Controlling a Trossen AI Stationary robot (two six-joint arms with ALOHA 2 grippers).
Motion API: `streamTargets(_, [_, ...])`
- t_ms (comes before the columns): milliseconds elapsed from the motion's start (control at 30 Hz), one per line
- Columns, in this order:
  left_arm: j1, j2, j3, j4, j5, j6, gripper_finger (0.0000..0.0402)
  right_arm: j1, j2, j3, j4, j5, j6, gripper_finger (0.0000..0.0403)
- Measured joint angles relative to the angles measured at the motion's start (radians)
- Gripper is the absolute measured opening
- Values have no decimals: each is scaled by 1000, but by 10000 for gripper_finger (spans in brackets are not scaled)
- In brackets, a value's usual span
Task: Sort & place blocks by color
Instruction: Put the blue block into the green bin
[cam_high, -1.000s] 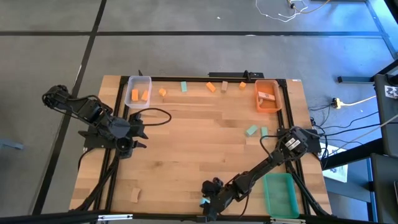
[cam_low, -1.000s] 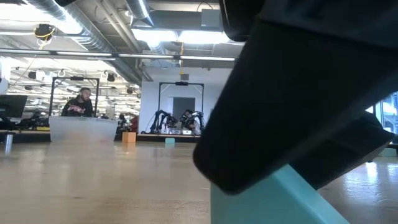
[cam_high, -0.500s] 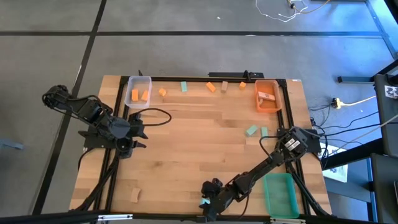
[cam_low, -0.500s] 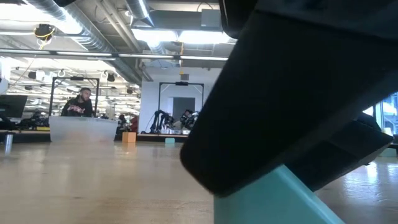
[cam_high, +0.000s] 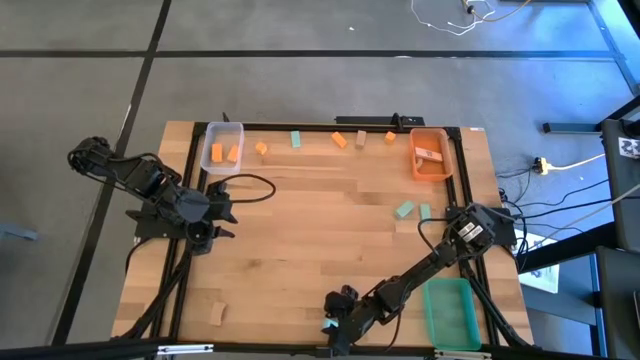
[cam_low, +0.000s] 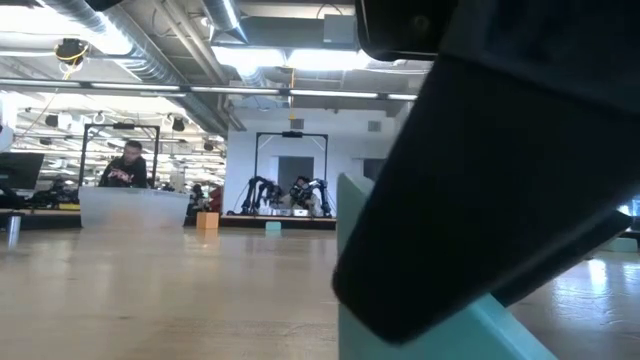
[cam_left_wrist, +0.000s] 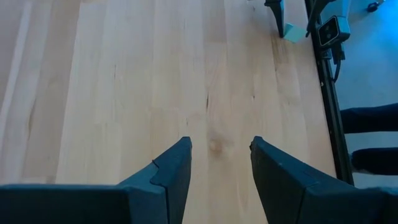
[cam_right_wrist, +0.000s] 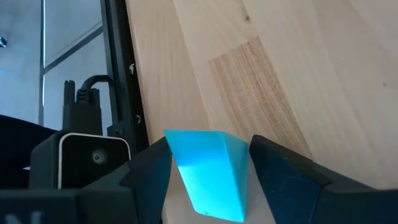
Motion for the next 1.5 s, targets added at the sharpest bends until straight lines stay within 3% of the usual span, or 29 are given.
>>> streamTargets(500, [0,0,0,0,0,-1,153,2,22,0,-12,32,-23,222])
streamTargets(833, [0,0,0,0,0,-1,153,1,21,0,-16,62,-22,135])
streamTargets(1500, [0,0,0,0,-1,-1,153,-1,-31,-7,-60,91,13,135])
